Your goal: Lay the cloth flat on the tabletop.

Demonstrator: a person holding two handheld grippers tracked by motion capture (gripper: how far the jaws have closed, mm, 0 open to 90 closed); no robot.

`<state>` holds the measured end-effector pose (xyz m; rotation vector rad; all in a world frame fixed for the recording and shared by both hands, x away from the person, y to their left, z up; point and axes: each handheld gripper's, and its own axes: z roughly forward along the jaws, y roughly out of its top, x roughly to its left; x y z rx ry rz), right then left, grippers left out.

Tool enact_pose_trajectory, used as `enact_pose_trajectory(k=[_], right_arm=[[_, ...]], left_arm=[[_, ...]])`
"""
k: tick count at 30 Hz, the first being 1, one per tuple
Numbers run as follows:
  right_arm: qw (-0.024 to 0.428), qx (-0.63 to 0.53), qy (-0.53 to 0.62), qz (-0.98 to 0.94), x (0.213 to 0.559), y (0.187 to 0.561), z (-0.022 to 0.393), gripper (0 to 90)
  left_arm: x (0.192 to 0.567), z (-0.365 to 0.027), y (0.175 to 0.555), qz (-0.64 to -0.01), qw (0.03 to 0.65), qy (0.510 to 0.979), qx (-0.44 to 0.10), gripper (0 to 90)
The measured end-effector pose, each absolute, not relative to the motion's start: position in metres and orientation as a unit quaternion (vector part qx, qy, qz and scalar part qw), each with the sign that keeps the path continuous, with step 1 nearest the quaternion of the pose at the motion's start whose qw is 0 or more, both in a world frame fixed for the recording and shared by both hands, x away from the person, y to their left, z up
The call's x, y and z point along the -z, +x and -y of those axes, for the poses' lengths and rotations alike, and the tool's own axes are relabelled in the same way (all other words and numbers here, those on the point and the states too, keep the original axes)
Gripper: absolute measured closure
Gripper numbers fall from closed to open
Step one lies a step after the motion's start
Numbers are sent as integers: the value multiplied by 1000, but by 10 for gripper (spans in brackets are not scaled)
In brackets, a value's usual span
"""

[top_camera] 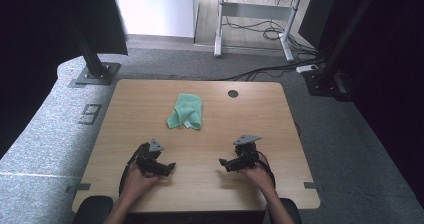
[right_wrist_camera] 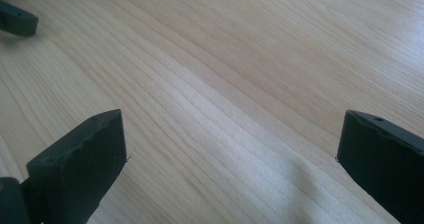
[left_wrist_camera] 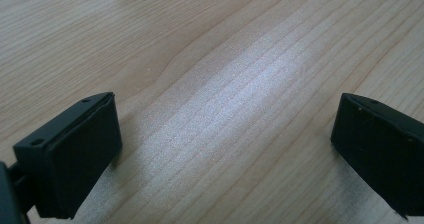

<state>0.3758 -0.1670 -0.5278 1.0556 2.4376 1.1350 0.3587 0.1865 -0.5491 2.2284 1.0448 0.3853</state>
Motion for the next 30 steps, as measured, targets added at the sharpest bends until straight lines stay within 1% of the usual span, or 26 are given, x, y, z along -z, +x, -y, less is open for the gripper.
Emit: enact_pose_trajectory(k=[7,19,24,27,30], right_arm=[[116,-387,367,-838,524,382,160,0],[119,-387,353,-844,519,394,142,0],[112,-383,348,-849,518,402,130,0],[110,-381,345,-850,519,405,127,14],[108,-387,346,-848,519,410,122,46]], left_arm=[[549,-187,359,-397,320,848,-147,0],[549,-186,359,-397,320,848,-147,0],[549,-187,359,-397,319,848,-147,0],[549,-187,359,-398,319,848,-147,0],[549,-187,359,-397,320,848,-147,0]])
